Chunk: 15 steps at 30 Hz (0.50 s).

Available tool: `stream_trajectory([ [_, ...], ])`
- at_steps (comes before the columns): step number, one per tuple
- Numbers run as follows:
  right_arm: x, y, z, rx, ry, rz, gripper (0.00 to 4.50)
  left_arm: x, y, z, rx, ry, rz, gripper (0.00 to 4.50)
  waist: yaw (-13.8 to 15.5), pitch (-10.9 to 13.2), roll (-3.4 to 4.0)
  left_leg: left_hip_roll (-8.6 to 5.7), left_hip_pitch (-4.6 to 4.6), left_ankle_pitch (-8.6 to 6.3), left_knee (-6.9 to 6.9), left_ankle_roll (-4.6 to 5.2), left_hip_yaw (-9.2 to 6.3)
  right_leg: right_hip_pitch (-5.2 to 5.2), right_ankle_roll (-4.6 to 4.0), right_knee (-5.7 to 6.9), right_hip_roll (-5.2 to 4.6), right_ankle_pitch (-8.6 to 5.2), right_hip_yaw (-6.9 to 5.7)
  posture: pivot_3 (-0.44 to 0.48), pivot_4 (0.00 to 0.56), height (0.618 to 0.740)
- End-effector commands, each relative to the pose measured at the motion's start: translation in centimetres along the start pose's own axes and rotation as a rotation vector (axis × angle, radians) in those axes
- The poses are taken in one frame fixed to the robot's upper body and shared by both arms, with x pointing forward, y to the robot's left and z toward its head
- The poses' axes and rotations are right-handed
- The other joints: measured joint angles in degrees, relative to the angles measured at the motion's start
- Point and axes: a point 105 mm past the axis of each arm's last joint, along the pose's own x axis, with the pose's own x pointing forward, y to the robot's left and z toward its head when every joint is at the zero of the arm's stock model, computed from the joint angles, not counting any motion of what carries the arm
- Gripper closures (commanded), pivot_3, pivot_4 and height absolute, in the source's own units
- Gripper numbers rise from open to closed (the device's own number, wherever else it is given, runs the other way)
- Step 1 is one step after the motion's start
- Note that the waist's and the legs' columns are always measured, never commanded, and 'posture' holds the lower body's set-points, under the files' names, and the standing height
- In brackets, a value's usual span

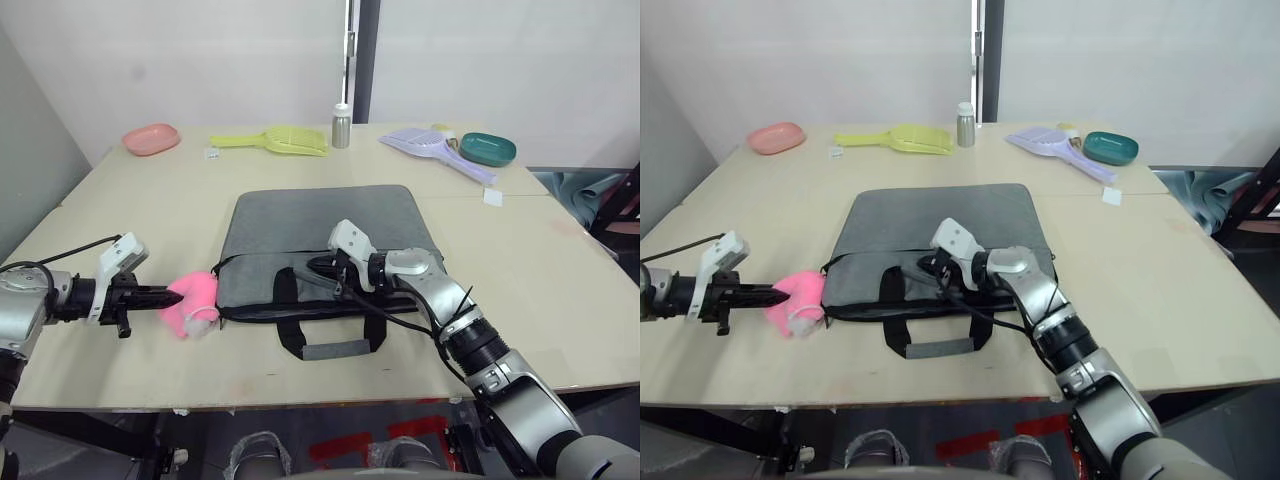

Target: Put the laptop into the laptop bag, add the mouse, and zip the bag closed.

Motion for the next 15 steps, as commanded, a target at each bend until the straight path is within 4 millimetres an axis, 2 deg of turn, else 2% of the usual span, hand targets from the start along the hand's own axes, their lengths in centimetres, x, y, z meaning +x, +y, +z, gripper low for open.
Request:
stream_trajectory([
  [1, 0.2, 0.0, 1.0, 0.024, -0.037, 0.0, 4.5, 0.0, 1.2, 0.9, 0.053, -0.022, 0.068, 4.47, 0.1, 0.0, 0.01, 0.0, -0.01, 0.0, 0.0, 0.0, 0.0, -0.01, 0.0, -0.01, 0.0, 0.0, 0.0, 0.0, 0.15, 0.74],
  [8, 0.2, 0.5, 2.6, 0.017, -0.078, 0.034, 4.5, -0.4, 3.0, 1.8, 0.076, -0.051, 0.136, 4.47, 0.3, 0.0, 0.02, 0.0, -0.29, 0.0, -0.01, -0.01, -0.09, -0.11, 0.0, -0.14, 0.0, 0.0, -0.12, 0.0, 0.15, 0.74],
  [12, 0.4, 0.4, 1.4, 0.025, -0.039, 0.023, 4.5, -1.2, 1.2, 0.9, -0.016, -0.002, 0.025, 4.47, 0.1, 0.0, 0.01, 0.0, -0.37, 0.01, -0.14, -0.02, -0.09, -0.13, 0.0, -0.38, 0.01, 0.0, -0.18, 0.0, 0.15, 0.74],
  [15, 0.4, 0.2, 0.8, 0.034, -0.022, 0.012, 4.5, -2.3, -1.3, -0.4, -0.12, 0.091, -0.088, 4.47, -0.3, 0.0, -0.02, 0.01, -0.39, 0.01, -0.29, -0.04, -0.08, -0.15, 0.0, -0.55, 0.02, 0.0, -0.21, 0.0, 0.15, 0.74],
])
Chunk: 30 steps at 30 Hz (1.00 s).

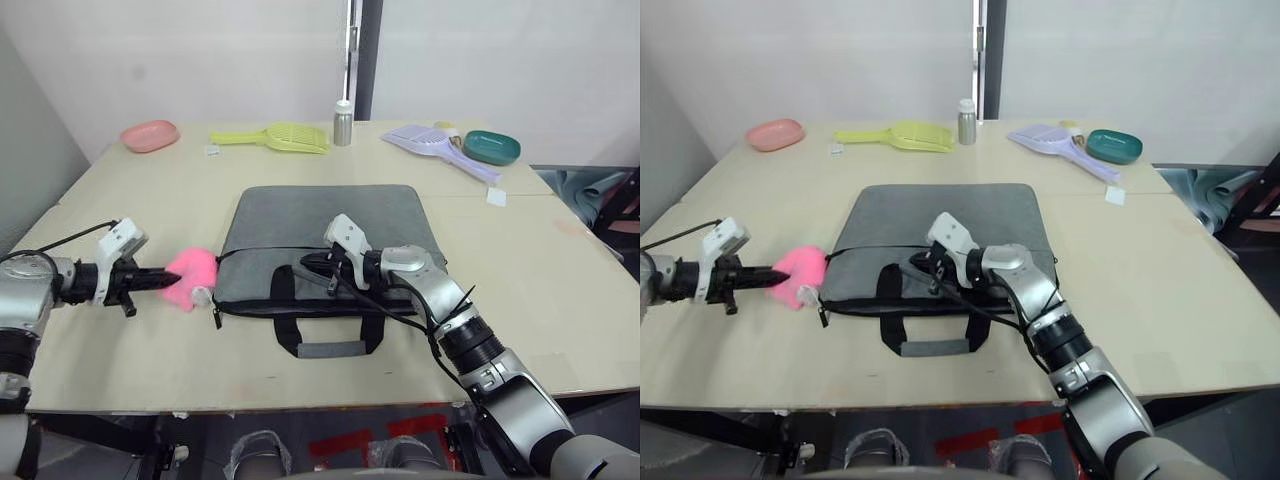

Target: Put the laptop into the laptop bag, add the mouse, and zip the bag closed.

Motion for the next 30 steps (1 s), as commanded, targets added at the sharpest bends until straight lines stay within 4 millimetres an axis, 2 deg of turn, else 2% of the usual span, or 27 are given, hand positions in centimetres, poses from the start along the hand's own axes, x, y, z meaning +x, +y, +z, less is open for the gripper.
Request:
stream_trajectory([
  [1, 0.1, -0.3, -0.3, -0.004, 0.01, -0.014, 4.5, -1.6, -2.8, -0.8, -0.094, 0.088, -0.124, 4.47, -0.2, 0.0, -0.02, 0.01, -0.01, -0.01, -0.12, -0.01, 0.02, -0.02, -0.01, -0.08, 0.01, -0.01, 0.0, 0.0, 0.15, 0.74],
  [5, 0.3, -0.3, -0.1, -0.005, 0.005, -0.013, 4.5, -2.5, -4.0, -1.5, -0.161, 0.131, -0.135, 4.47, 0.1, 0.0, 0.0, 0.0, 0.07, 0.0, -0.26, -0.03, 0.02, -0.03, -0.04, -0.07, 0.0, -0.03, -0.03, 0.0, 0.15, 0.74],
  [10, 0.6, -0.5, 0.0, -0.003, 0.0, -0.016, 4.5, -1.9, -5.8, -2.0, -0.183, 0.133, -0.183, 4.47, -0.1, 0.0, 0.0, 0.01, 0.16, 0.02, -0.26, -0.05, 0.02, 0.02, -0.04, 0.0, 0.0, -0.03, 0.01, 0.0, 0.15, 0.74],
  [15, 0.6, -0.8, 0.1, -0.005, -0.001, -0.019, 4.5, -2.7, -6.5, -2.8, -0.262, 0.139, -0.188, 2.9, -0.5, 0.0, 0.0, 0.03, 0.14, 0.03, -0.26, -0.05, 0.02, 0.0, -0.05, -0.03, 0.05, -0.03, 0.01, 0.0, 0.15, 0.74],
  [17, 0.5, -0.9, 0.1, -0.008, -0.001, -0.019, 4.5, -3.6, -7.1, -3.5, -0.286, 0.189, -0.207, 2.13, -0.5, 0.0, -0.04, 0.04, 0.13, 0.03, -0.26, -0.05, 0.03, 0.0, -0.04, -0.03, 0.05, -0.03, 0.01, 0.0, 0.15, 0.74],
  [20, 0.5, -1.0, 0.1, -0.009, -0.002, -0.021, 4.5, -4.8, -9.0, -4.2, -0.309, 0.275, -0.301, 1.04, -0.4, 0.0, -0.06, 0.05, 0.13, 0.02, -0.26, -0.05, 0.02, 0.01, -0.04, -0.05, 0.07, -0.03, 0.01, 0.0, 0.15, 0.74],
  [21, 0.5, -1.1, 0.1, -0.011, -0.002, -0.022, 4.5, -5.2, -9.9, -4.5, -0.309, 0.322, -0.346, 0.77, -0.3, 0.0, -0.08, 0.05, 0.14, 0.02, -0.26, -0.05, 0.02, 0.01, -0.04, -0.06, 0.07, -0.03, 0.0, 0.0, 0.15, 0.74],
  [23, 0.5, -1.2, 0.1, -0.011, -0.002, -0.024, 4.5, -5.8, -10.8, -4.7, -0.289, 0.379, -0.392, 0.77, -0.3, 0.1, -0.07, 0.06, 0.13, 0.02, -0.26, -0.05, 0.01, 0.02, -0.04, -0.06, 0.07, -0.03, 0.0, 0.0, 0.15, 0.74],
  [24, 0.5, -1.2, 0.1, -0.012, -0.003, -0.024, 4.5, -5.9, -10.5, -4.4, -0.262, 0.383, -0.384, 0.77, -0.1, 0.1, -0.06, 0.05, 0.15, 0.02, -0.26, -0.05, 0.03, 0.02, -0.04, -0.06, 0.06, -0.03, 0.02, 0.0, 0.15, 0.74],
  [27, 0.4, -1.2, 0.0, -0.013, -0.001, -0.026, 4.5, -6.0, -7.3, -2.2, -0.11, 0.323, -0.272, 0.77, 0.6, 0.1, -0.04, 0.07, 0.2, 0.02, -0.31, -0.05, 0.0, 0.02, -0.04, 0.01, 0.06, -0.03, -0.02, 0.0, 0.15, 0.74],
  [30, 0.3, -1.3, -0.1, -0.013, 0.002, -0.028, 4.5, -5.9, -5.3, -0.8, -0.002, 0.308, -0.23, 0.77, 0.5, 0.1, -0.01, 0.1, 0.3, 0.04, -0.34, -0.08, -0.01, 0.03, -0.1, 0.09, 0.14, 0.0, 0.03, 0.0, 0.15, 0.74],
])
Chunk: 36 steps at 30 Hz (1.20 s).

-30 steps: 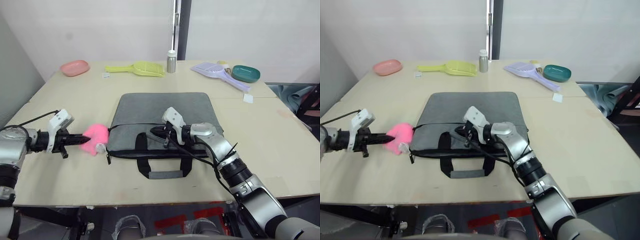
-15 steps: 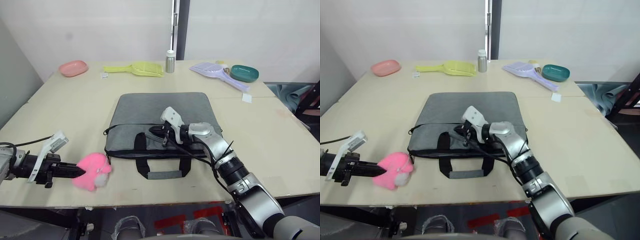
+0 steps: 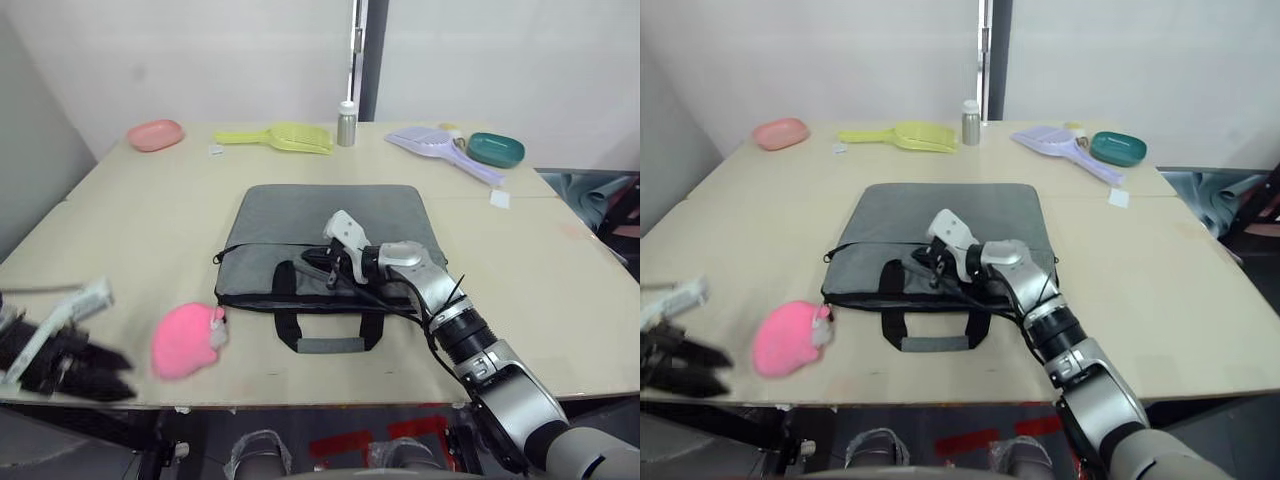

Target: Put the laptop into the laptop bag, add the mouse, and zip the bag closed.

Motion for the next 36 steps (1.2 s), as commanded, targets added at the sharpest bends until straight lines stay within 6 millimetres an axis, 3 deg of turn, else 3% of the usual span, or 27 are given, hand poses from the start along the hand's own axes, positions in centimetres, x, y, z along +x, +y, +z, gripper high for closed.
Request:
stream_trajectory([
  [1, -0.1, -0.2, 0.2, -0.007, -0.001, -0.009, 4.5, -0.8, 1.3, 0.6, 0.096, 0.038, 0.017, 0.77, -0.2, 0.0, -0.04, -0.02, 0.03, 0.01, 0.0, -0.01, 0.03, 0.01, -0.01, -0.01, -0.01, 0.01, 0.05, 0.0, 0.15, 0.74],
  [6, -0.2, 0.0, 0.2, -0.007, 0.0, -0.005, 4.5, 0.5, 2.9, 3.8, 0.248, 0.0, 0.012, 0.77, -0.2, -0.1, -0.14, -0.05, -0.02, 0.1, 0.0, -0.12, 0.05, 0.01, -0.02, -0.1, 0.01, 0.0, 0.03, 0.0, 0.15, 0.74],
  [10, -0.2, 0.0, 0.1, -0.006, 0.001, -0.004, 4.5, 2.7, 3.5, 4.7, 0.281, -0.008, -0.047, 0.77, -0.2, -0.1, -0.16, -0.06, -0.05, 0.21, 0.03, -0.29, 0.05, 0.01, -0.03, -0.06, 0.0, 0.01, 0.03, 0.0, 0.15, 0.74],
  [12, -0.2, 0.1, 0.1, -0.003, 0.002, -0.003, 4.5, 4.0, 3.6, 4.7, 0.286, 0.011, -0.088, 0.77, 0.0, -0.1, -0.18, -0.06, -0.04, 0.21, 0.03, -0.3, 0.03, 0.02, -0.03, -0.03, 0.0, 0.01, 0.02, 0.0, 0.15, 0.74],
  [16, -0.3, 0.2, 0.0, -0.001, 0.007, -0.003, 4.5, 4.8, 3.5, 4.1, 0.286, 0.076, -0.13, 0.77, 0.0, -0.1, -0.22, -0.04, -0.06, 0.21, 0.06, -0.31, 0.02, 0.02, -0.03, -0.04, 0.0, 0.01, 0.0, 0.0, 0.15, 0.74],
  [28, -0.6, 0.2, -0.4, 0.011, 0.019, -0.017, 4.5, 5.5, 1.6, 2.6, 0.311, 0.12, -0.243, 0.77, 0.5, -0.2, -0.23, -0.05, -0.09, 0.21, 0.06, -0.32, -0.01, 0.02, -0.03, -0.03, -0.01, 0.01, -0.04, 0.0, 0.15, 0.74],
  [32, -0.3, 0.2, -0.4, 0.012, 0.019, -0.016, 4.5, 5.1, 1.8, 1.8, 0.295, 0.131, -0.232, 1.95, 0.5, -0.2, -0.23, -0.05, -0.07, 0.21, 0.06, -0.32, -0.01, 0.02, -0.03, -0.01, -0.01, 0.01, -0.04, 0.0, 0.15, 0.74],
  [36, -0.1, 0.3, -0.3, 0.015, 0.014, -0.015, 4.5, 4.9, 1.0, 2.4, 0.243, 0.079, -0.255, 3.39, 0.5, -0.2, -0.24, -0.04, -0.05, 0.21, 0.06, -0.32, -0.01, 0.02, -0.03, 0.01, -0.01, 0.01, -0.04, 0.0, 0.15, 0.74],
])
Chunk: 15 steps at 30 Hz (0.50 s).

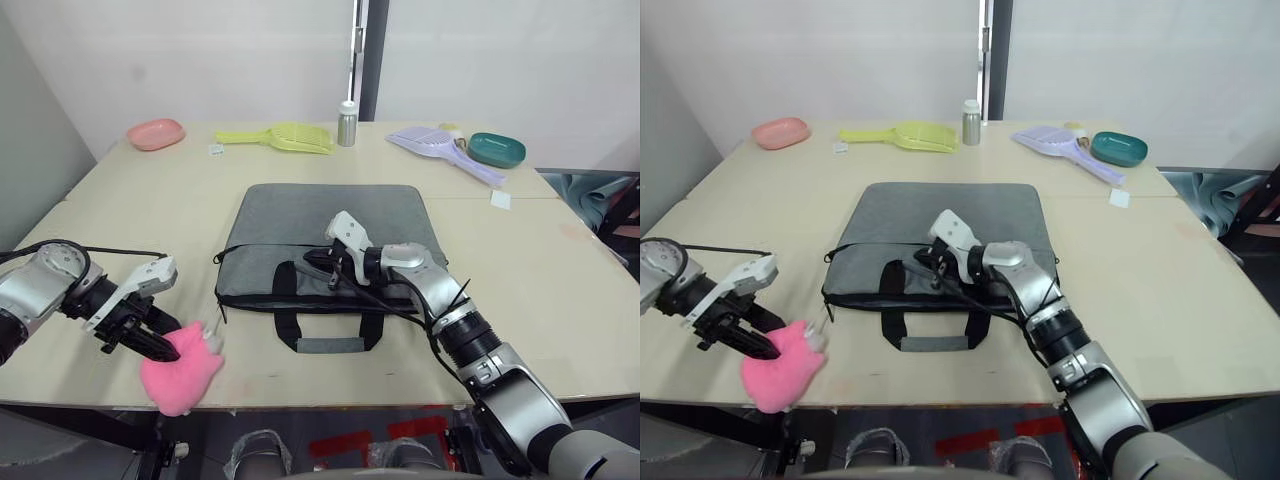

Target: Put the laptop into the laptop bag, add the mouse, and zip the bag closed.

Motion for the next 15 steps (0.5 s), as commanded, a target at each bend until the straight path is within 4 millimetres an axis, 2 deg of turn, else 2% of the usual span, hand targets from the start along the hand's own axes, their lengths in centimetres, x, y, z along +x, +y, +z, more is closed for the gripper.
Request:
stream_trajectory([
  [1, 0.3, 0.2, -0.2, 0.008, 0.002, 0.003, 4.5, -0.6, -1.2, 1.1, -0.023, -0.055, -0.053, 3.67, -0.1, 0.0, 0.0, 0.0, 0.01, 0.0, 0.0, 0.0, 0.0, 0.0, 0.0, 0.0, 0.0, 0.0, 0.0, 0.0, 0.15, 0.74],
  [3, 0.3, 0.3, -0.2, 0.008, 0.003, 0.004, 4.5, -0.4, -1.7, 1.3, -0.038, -0.075, -0.071, 4.41, -0.2, 0.0, 0.0, 0.0, 0.01, 0.0, 0.0, 0.0, 0.0, 0.0, 0.0, 0.0, 0.0, 0.0, 0.01, 0.0, 0.15, 0.74],
  [4, 0.3, 0.3, -0.2, 0.008, 0.003, 0.004, 4.5, -0.3, -2.0, 1.3, -0.046, -0.083, -0.082, 4.48, -0.2, 0.0, 0.0, 0.0, 0.01, 0.0, 0.0, 0.0, 0.01, 0.0, 0.0, 0.01, 0.0, 0.0, 0.01, 0.0, 0.15, 0.74],
  [9, 0.2, 0.4, -0.6, 0.014, 0.012, 0.006, 4.5, 0.7, -3.6, 0.9, -0.096, -0.12, -0.143, 4.48, -0.5, 0.0, 0.0, 0.01, -0.02, 0.0, -0.01, 0.0, 0.0, -0.01, 0.0, -0.03, 0.01, 0.0, 0.01, 0.0, 0.15, 0.74],
  [15, 0.1, 0.6, -0.7, 0.019, 0.015, 0.008, 4.5, 2.3, -4.7, 2.6, -0.149, -0.261, -0.176, 4.48, -0.5, 0.0, -0.02, 0.01, 0.01, -0.01, 0.01, 0.02, 0.0, 0.03, -0.01, -0.01, 0.01, 0.0, 0.0, 0.0, 0.15, 0.74],
])
